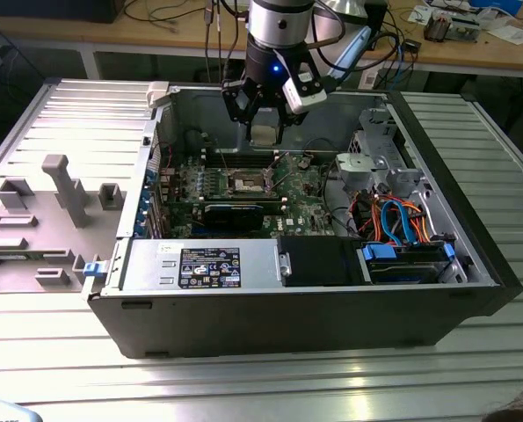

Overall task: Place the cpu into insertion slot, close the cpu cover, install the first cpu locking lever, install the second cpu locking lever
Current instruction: 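Place the cpu into insertion slot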

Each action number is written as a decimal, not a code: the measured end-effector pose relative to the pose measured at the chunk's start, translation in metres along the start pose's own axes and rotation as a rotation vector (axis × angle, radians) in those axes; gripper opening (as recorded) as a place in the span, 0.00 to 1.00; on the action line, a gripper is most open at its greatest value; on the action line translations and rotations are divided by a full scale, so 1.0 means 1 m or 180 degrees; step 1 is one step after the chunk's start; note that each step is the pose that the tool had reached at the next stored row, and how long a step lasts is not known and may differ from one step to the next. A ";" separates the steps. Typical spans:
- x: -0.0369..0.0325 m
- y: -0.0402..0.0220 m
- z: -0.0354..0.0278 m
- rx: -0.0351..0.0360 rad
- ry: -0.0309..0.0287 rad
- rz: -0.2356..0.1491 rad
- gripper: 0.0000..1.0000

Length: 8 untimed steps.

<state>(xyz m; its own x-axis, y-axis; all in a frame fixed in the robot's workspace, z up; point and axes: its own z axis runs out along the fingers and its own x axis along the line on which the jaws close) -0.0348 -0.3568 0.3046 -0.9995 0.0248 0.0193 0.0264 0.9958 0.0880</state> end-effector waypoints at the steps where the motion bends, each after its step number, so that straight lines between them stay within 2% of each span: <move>1: 0.0000 0.0000 0.0001 0.0000 0.0000 0.0000 0.55; 8: 0.0002 -0.0003 0.0039 0.0000 0.0000 0.0000 0.55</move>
<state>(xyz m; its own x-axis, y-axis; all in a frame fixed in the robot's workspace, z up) -0.0351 -0.3568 0.3008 -0.9995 0.0248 0.0194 0.0264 0.9958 0.0880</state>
